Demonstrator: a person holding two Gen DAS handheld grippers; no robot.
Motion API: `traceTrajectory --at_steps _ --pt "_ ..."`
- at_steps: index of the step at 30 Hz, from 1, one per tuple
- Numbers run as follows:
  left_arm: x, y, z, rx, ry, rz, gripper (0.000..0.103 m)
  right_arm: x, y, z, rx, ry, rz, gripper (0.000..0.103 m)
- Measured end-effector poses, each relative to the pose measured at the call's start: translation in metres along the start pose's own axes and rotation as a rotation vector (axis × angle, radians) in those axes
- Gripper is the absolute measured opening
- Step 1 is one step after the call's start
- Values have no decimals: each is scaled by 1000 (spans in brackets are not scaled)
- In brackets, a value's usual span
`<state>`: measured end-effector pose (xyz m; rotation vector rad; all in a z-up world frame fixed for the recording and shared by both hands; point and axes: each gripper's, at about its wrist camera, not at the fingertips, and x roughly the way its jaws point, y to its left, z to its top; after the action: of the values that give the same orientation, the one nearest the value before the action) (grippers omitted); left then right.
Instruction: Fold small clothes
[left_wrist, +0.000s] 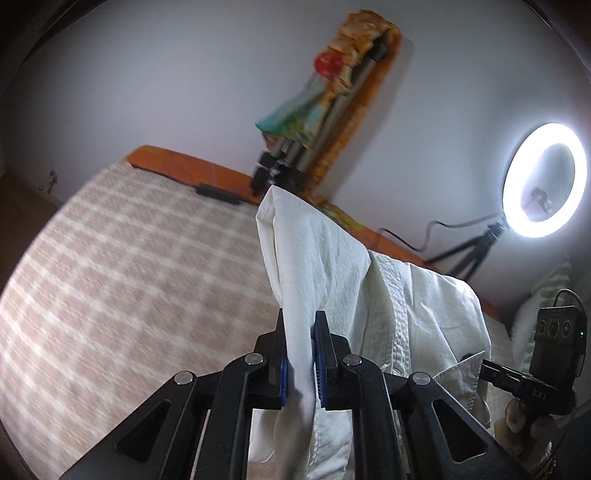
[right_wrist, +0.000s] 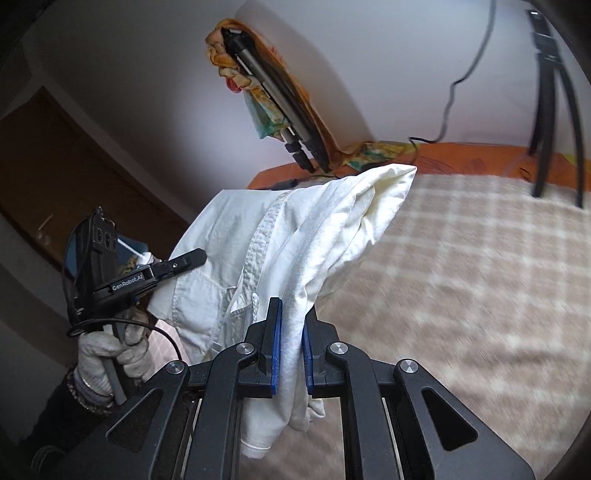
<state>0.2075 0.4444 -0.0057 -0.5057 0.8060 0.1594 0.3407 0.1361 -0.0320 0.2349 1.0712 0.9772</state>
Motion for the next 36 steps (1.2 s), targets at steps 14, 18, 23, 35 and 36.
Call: traceTrajectory --at_steps 14,18,23,35,36 --pt "52 48 23 -25 6 142 8 84 10 21 -45 72 -93 8" --pt "55 47 23 -12 6 182 11 87 12 24 -67 88 -134 9" --pt "44 43 24 3 -35 241 28 92 22 25 -125 107 -224 18" --pt "-9 7 -3 50 -67 223 35 46 48 17 -192 62 -288 31" --pt "-14 2 -6 54 -70 217 35 38 52 14 -202 57 -292 31"
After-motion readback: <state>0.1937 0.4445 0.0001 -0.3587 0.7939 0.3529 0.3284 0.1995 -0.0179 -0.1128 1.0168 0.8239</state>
